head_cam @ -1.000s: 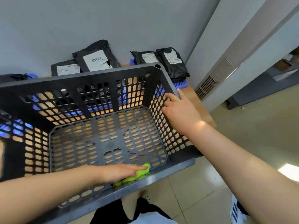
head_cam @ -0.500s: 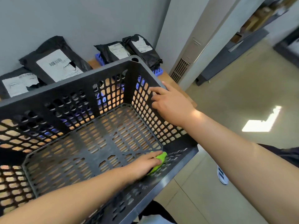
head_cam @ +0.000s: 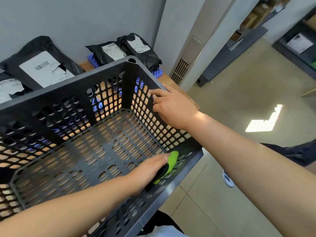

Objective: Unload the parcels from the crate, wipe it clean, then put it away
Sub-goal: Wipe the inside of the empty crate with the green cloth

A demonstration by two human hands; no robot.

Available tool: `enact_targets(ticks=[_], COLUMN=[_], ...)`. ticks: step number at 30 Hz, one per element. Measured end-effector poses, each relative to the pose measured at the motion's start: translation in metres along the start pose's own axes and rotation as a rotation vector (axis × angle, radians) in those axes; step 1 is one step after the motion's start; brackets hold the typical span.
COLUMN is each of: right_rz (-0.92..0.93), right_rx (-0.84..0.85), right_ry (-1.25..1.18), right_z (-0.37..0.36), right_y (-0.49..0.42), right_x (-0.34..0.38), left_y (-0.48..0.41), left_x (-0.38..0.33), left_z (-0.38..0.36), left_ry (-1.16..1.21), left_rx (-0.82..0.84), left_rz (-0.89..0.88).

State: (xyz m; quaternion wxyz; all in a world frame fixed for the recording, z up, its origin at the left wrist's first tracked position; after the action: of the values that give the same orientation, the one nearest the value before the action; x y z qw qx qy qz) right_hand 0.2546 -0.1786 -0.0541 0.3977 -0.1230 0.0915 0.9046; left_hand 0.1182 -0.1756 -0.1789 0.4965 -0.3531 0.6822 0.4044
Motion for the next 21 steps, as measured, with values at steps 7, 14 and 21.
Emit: enact_targets(ticks=[7, 14, 21], right_rz=[-0.012, -0.009, -0.019], right_rx=[0.02, 0.016, -0.042], right_ry=[0.022, -0.027, -0.255], right_z=[-0.003, -0.001, 0.006], right_y=[-0.001, -0.001, 0.001], right_x=[-0.001, -0.001, -0.007], left_y=[0.011, 0.007, 0.006], left_x=[0.031, 0.032, -0.028], left_z=[-0.008, 0.002, -0.011], left_ry=[0.112, 0.114, 0.185], left_rx=[0.119, -0.154, -0.107], left_rz=[0.09, 0.121, -0.128])
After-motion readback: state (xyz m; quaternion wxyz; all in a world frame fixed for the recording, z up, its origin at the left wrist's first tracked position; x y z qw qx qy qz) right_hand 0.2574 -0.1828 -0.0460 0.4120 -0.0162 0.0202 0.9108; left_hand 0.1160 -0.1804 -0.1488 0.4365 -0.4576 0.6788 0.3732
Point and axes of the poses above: each hand's wrist, its own y-axis away from the middle knuckle, its own z-axis out of the back of the hand, x = y × z, the point moved 7 cm from there along -y, towards the middle knuckle, and after that the axes turned 15 degrees about -z, right-handed, at the moved point
